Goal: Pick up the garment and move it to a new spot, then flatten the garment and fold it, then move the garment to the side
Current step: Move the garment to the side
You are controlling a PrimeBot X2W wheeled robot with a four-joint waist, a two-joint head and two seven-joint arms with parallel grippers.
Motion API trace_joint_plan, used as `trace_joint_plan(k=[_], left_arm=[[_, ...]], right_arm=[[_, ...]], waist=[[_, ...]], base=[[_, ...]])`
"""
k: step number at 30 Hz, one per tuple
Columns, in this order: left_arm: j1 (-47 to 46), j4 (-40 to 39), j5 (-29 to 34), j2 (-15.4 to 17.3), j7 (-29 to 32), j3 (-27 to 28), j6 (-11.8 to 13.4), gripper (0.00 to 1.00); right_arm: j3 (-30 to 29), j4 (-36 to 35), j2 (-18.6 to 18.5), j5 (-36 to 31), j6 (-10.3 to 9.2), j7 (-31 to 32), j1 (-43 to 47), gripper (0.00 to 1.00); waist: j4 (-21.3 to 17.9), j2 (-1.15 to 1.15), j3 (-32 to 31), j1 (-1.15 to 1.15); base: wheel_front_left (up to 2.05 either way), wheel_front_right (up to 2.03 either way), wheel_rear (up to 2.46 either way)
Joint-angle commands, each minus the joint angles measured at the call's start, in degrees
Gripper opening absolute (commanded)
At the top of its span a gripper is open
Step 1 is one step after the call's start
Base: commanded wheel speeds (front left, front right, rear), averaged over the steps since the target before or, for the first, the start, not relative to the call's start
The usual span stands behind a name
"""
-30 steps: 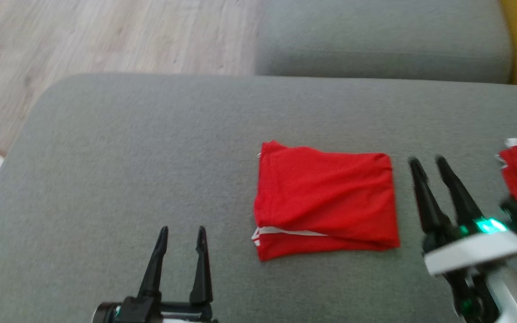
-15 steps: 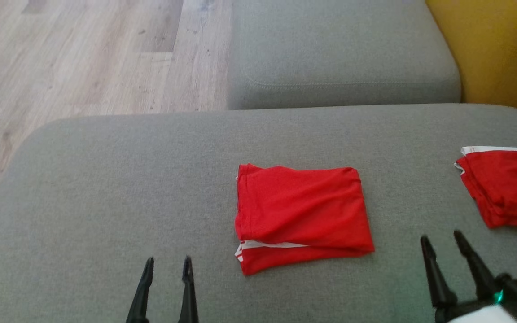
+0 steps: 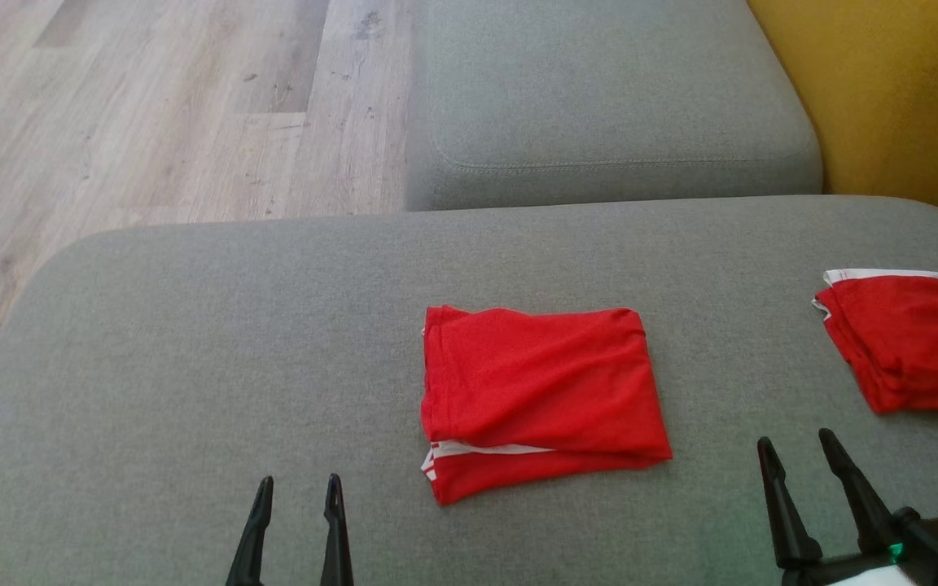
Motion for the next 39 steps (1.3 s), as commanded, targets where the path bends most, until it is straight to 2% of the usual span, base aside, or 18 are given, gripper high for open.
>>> trace_joint_plan(k=[1,30,35,39], left_arm=[[-1.4,-1.5,-0.1,-0.6,-0.5,2.3,-0.1,1.00],[-2.3,-1.0,0.2,-0.6,-0.5,1.6,0.2,1.00],[-3.3,-0.8,0.7,-0.6,-0.5,0.7,0.3,1.00],[-4.0,-0.6,0.6,-0.6,-0.5,-0.2,0.7,1.00]], right_arm=[[0.7,-1.6,-0.7,-0.7,0.39,-0.8,-1.1,1.00],[-1.5,0.1,0.3,-2.1,0.39,-0.8,-2.8,1.00],[-0.1,3.2,-0.2,-1.0,0.39,-0.8,-5.9,1.00],[2.6,8.2,-1.3,1.3,0.39,-0.8,-10.6,1.00]], waist=[[-0.1,0.00,-0.1,0.00],[0.4,0.00,1.9,0.00],[1.2,0.00,4.4,0.00],[1.8,0.00,6.6,0.00]], base=[[0.00,0.00,0.00],[0.00,0.00,0.00],[0.00,0.00,0.00],[0.00,0.00,0.00]])
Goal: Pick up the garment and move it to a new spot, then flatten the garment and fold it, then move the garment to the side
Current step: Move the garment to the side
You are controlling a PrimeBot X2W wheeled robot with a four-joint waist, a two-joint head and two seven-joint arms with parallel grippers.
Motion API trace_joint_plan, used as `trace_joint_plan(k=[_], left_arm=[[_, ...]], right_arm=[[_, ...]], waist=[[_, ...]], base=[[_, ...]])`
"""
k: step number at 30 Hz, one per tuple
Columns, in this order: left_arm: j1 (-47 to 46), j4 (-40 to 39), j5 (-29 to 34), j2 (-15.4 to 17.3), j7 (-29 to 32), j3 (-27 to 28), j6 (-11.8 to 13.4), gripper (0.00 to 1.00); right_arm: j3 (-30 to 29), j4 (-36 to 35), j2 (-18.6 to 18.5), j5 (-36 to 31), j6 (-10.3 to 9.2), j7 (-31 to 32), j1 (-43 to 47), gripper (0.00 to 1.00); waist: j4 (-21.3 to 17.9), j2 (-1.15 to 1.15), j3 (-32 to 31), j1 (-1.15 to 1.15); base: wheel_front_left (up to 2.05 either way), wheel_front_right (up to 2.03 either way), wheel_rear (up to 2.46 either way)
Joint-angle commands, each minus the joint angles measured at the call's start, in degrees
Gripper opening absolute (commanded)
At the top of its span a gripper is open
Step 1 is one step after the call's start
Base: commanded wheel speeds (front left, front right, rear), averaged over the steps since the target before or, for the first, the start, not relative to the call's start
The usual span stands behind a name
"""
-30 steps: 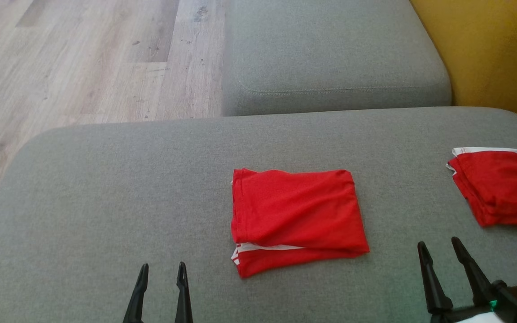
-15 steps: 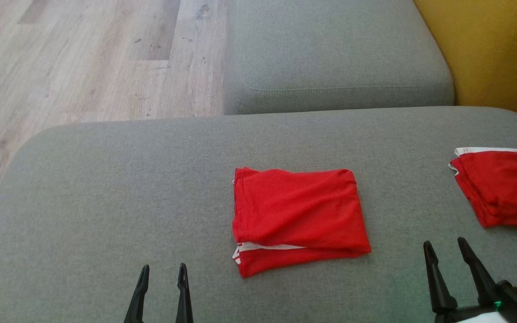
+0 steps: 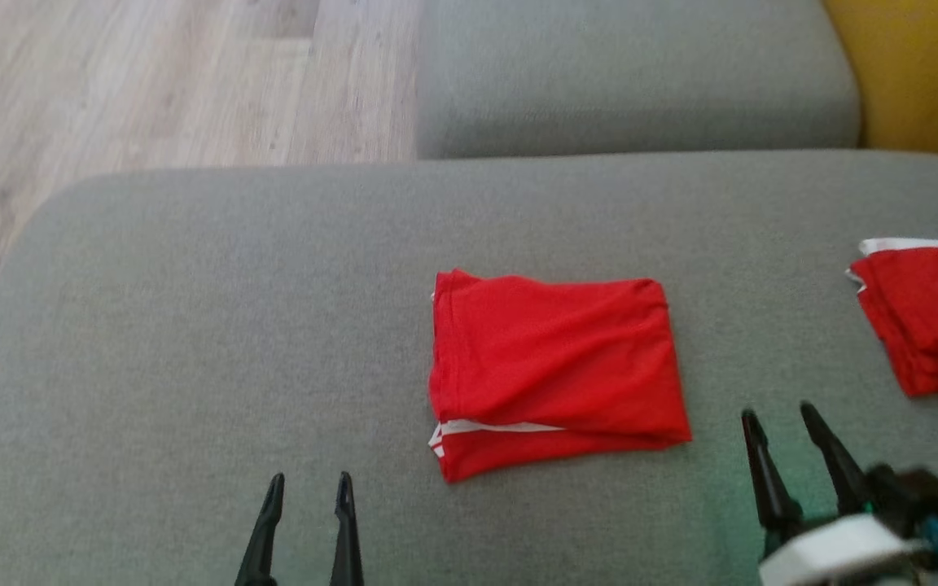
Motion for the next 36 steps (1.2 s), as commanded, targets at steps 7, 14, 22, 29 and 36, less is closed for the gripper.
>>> trace_joint_plan(k=[7,14,22,29,36], left_arm=[[-6.1,-1.4,-0.4,-0.6,-0.6,-0.8,1.3,1.00],[-9.7,-0.5,-0.9,-0.6,-0.6,-2.8,1.9,1.00],[-10.3,-0.1,-1.3,-0.6,-0.6,-3.4,2.8,1.00],[-10.5,-0.4,-1.4,-0.6,-0.6,-3.2,3.0,1.00],[-12.2,-1.0,-0.4,-0.6,-0.6,-2.3,3.1,1.00]], right_arm=[[5.7,7.4,-2.5,12.0,0.39,8.6,-14.9,1.00],[9.0,15.4,-2.9,24.7,0.39,16.2,-23.8,1.00],[14.9,19.0,-3.9,32.8,0.39,21.8,-26.1,0.00],[17.7,16.0,-10.2,33.4,0.39,18.1,-27.0,0.00],[18.7,12.4,-22.3,33.1,0.39,17.6,-31.1,0.00]], waist=[[1.2,0.00,5.8,-0.01],[2.8,0.00,8.4,-0.01],[3.1,0.00,8.9,-0.01],[0.5,0.00,9.7,-0.01],[-4.8,0.00,12.5,-0.01]], base=[[0.00,0.00,0.00],[0.00,0.00,0.00],[0.00,0.00,0.00],[0.00,0.00,0.00],[0.00,0.00,0.00]])
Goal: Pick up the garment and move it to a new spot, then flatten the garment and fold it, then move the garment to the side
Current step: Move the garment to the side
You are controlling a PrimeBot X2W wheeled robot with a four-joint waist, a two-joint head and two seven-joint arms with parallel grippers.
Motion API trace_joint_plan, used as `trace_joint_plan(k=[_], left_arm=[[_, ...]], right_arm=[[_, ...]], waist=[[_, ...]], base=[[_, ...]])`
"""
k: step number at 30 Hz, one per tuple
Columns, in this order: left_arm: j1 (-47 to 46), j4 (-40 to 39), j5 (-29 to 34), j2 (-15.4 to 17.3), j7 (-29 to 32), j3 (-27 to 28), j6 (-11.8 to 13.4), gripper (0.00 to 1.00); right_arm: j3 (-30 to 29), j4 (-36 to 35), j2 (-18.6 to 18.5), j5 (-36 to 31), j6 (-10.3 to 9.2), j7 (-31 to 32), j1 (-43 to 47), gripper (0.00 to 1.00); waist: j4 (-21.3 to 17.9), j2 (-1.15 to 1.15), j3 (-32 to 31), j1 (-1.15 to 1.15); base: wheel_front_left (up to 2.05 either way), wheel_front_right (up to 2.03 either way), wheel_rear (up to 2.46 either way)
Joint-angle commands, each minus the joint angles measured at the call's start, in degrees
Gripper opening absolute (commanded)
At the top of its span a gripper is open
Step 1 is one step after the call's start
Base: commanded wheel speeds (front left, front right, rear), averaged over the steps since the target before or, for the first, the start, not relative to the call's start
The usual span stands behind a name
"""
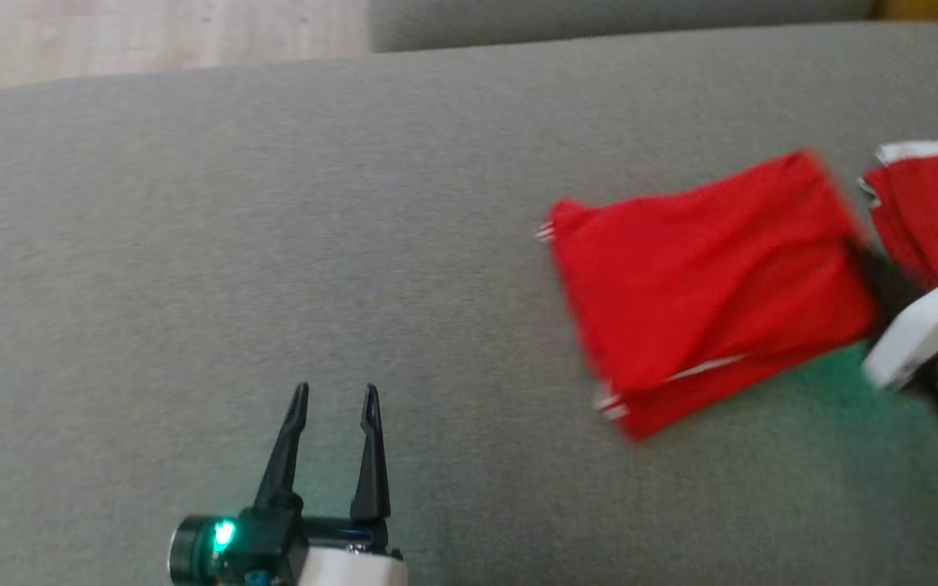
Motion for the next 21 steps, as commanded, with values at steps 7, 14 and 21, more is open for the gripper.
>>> trace_joint_plan(k=[7,14,21], left_arm=[[-4.8,-1.7,2.3,-0.5,-0.5,3.0,-0.6,1.00],[-7.2,-2.0,3.3,-0.5,-0.5,3.2,-0.9,1.00],[-8.6,-1.9,1.9,-0.5,-0.5,3.1,-0.7,1.00]], right_arm=[[-1.4,-2.6,-12.6,-0.6,0.39,0.0,-6.7,0.00],[-4.1,-1.7,-20.8,-0.3,0.39,0.1,-10.6,0.00],[-6.6,2.0,-21.9,-4.3,0.39,-0.1,-11.2,1.00]], waist=[[-5.1,0.00,5.0,0.00],[-6.5,0.00,8.8,0.00],[-6.6,0.00,8.4,0.00]], base=[[0.00,0.00,0.00],[0.00,0.00,0.00],[0.00,0.00,0.00]])
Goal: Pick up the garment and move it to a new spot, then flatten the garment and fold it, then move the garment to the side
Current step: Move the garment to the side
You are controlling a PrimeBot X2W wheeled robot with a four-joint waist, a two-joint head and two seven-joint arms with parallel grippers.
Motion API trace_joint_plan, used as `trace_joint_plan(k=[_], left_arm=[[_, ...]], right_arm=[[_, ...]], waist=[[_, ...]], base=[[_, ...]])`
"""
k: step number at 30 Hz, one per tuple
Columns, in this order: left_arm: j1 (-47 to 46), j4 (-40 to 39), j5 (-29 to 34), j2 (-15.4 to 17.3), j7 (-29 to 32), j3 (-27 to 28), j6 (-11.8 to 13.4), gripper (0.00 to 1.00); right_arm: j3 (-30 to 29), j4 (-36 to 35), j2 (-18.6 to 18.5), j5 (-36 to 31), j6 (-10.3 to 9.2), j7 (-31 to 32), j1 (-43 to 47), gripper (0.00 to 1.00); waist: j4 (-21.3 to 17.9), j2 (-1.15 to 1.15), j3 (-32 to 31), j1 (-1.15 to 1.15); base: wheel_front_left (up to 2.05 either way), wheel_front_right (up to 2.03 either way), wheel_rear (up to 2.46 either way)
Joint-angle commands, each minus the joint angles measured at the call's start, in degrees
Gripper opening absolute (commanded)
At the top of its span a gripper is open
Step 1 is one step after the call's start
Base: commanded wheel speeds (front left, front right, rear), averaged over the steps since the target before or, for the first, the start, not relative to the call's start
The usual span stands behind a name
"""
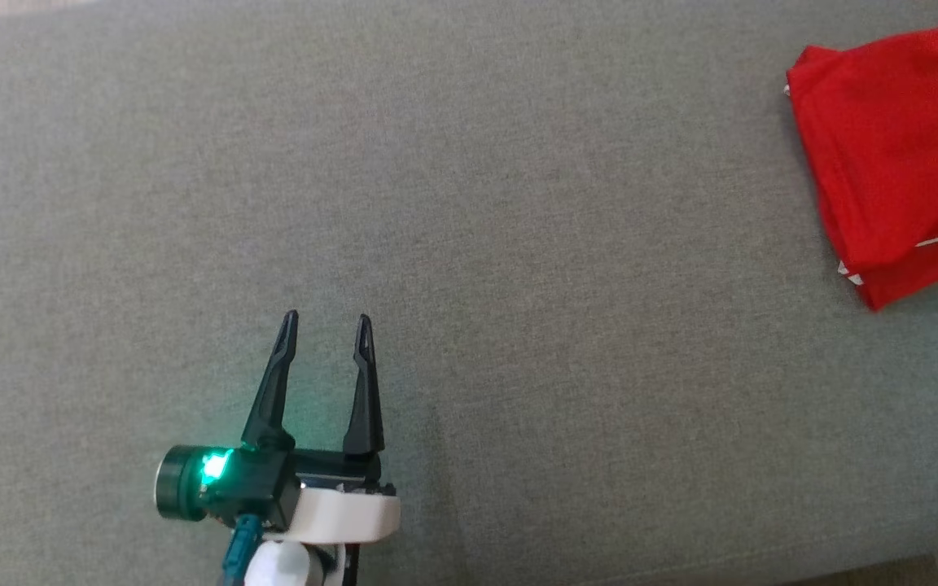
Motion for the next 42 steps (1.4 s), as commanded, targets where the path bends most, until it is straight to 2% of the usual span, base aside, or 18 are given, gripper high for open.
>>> trace_joint_plan(k=[1,5,10,11,12,20,25,27,33,42], left_arm=[[-1.0,-1.7,-1.1,-0.4,-0.5,1.7,0.0,1.00],[-0.2,-1.0,-2.7,-0.4,-0.5,1.9,-0.4,1.00],[2.3,-0.9,-4.1,-0.4,-0.5,2.3,-0.5,1.00],[2.3,-0.9,-4.1,-0.4,-0.5,2.3,-0.5,1.00],[2.8,-1.0,-4.4,-0.4,-0.5,2.4,-0.4,1.00],[7.7,-1.7,-5.1,-0.4,-0.5,3.6,-0.7,1.00],[10.5,-3.0,-4.4,-0.4,-0.5,4.6,-0.8,1.00],[11.6,-4.2,-3.7,-0.4,-0.5,5.2,-0.1,1.00],[15.2,-5.1,-2.9,-0.4,-0.5,6.4,0.5,1.00],[17.1,-4.7,-2.9,-0.4,-0.5,7.6,-0.4,1.00]], right_arm=[[-0.7,0.0,-1.5,-2.9,0.39,-0.7,0.8,1.00],[-0.1,0.8,3.9,-7.4,0.39,-2.4,3.9,1.00],[1.9,-0.6,12.2,-10.0,0.39,-5.2,10.9,1.00],[1.9,-0.6,12.2,-10.0,0.39,-5.2,10.9,1.00],[2.4,-1.1,13.8,-10.2,0.39,-5.7,12.5,1.00],[4.7,-4.5,27.7,-13.7,0.39,-16.1,23.5,1.00],[-0.7,-7.8,34.5,-20.8,0.39,-19.5,28.1,1.00],[-4.4,-12.7,37.0,-24.5,0.39,-19.5,30.7,1.00],[-11.9,-24.6,42.0,-33.6,0.39,-19.6,41.0,1.00],[-14.2,-28.2,44.3,-36.6,0.39,-19.6,47.3,1.00]], waist=[[0.2,0.00,-1.6,-0.01],[1.0,0.00,-6.0,-0.01],[2.6,0.00,-12.4,-0.01],[2.6,0.00,-12.4,-0.01],[3.0,0.00,-13.4,-0.01],[5.8,0.00,-21.0,-0.01],[6.6,0.00,-24.0,-0.01],[6.7,0.00,-24.9,-0.01],[7.4,0.00,-26.5,-0.01],[7.6,0.00,-27.5,-0.01]], base=[[0.00,0.00,0.00],[0.00,0.00,0.00],[0.00,0.00,0.00],[0.00,0.00,0.00],[0.00,0.00,0.00],[0.00,0.00,0.00],[0.00,0.00,0.00],[0.00,0.00,0.00],[0.00,0.00,0.00],[0.00,0.00,0.00]])
